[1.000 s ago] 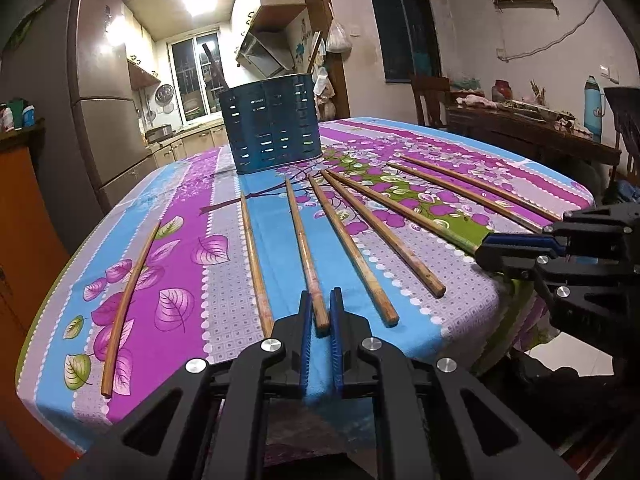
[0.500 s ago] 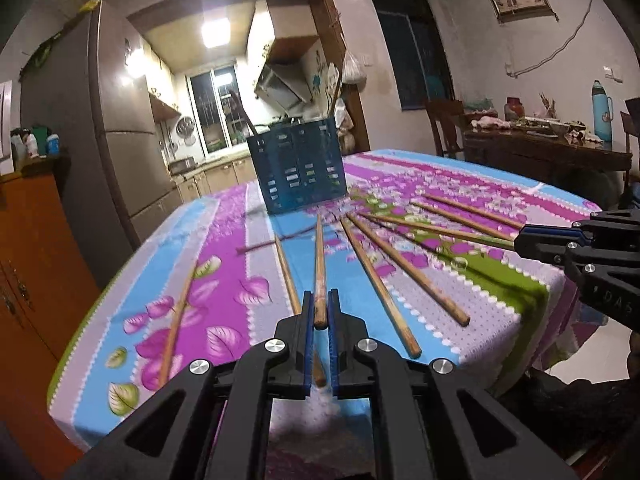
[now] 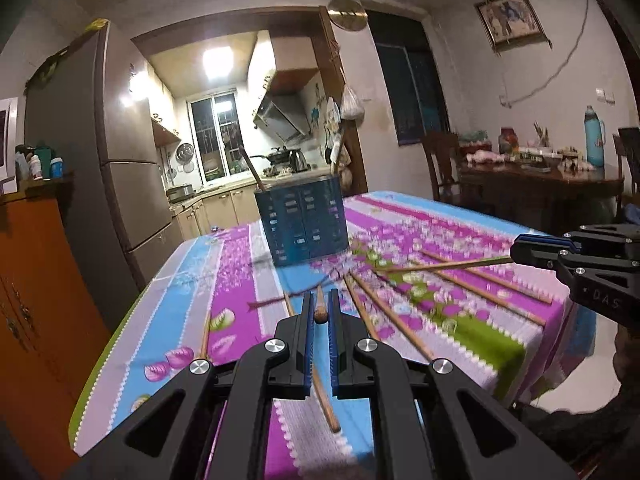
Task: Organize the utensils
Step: 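Carry the left gripper's chopstick to the holder while the right gripper carries its own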
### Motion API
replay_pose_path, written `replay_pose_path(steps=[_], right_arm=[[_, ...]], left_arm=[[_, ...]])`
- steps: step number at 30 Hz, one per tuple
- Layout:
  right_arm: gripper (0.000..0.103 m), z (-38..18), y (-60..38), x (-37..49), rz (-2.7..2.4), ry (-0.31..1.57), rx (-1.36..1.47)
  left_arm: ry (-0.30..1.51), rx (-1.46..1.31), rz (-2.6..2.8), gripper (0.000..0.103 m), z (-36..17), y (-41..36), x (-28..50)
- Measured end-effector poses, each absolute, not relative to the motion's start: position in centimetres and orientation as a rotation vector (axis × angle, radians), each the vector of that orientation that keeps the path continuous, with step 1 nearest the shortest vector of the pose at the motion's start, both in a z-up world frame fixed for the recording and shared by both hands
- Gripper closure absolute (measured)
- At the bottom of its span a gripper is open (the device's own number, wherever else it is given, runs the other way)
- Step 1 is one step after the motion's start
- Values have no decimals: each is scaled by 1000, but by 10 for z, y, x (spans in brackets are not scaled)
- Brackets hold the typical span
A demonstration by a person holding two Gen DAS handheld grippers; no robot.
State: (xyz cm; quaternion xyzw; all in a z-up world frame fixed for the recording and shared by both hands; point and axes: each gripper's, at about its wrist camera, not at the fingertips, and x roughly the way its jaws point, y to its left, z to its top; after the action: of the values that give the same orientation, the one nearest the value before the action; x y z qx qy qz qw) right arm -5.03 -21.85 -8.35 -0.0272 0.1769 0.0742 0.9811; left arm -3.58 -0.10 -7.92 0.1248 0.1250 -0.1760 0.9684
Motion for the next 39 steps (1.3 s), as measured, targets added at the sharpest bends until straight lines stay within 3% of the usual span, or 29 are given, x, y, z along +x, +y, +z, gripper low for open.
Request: replay_pose_path(steps=[18,39], right_arm=[[98,1,-228,-18,225,183,-42],[98,43,-221,23,310,159,-51]], left_arm=[[179,68,-444,95,20,24,-1],[317,40,-503,95,54,29,65]])
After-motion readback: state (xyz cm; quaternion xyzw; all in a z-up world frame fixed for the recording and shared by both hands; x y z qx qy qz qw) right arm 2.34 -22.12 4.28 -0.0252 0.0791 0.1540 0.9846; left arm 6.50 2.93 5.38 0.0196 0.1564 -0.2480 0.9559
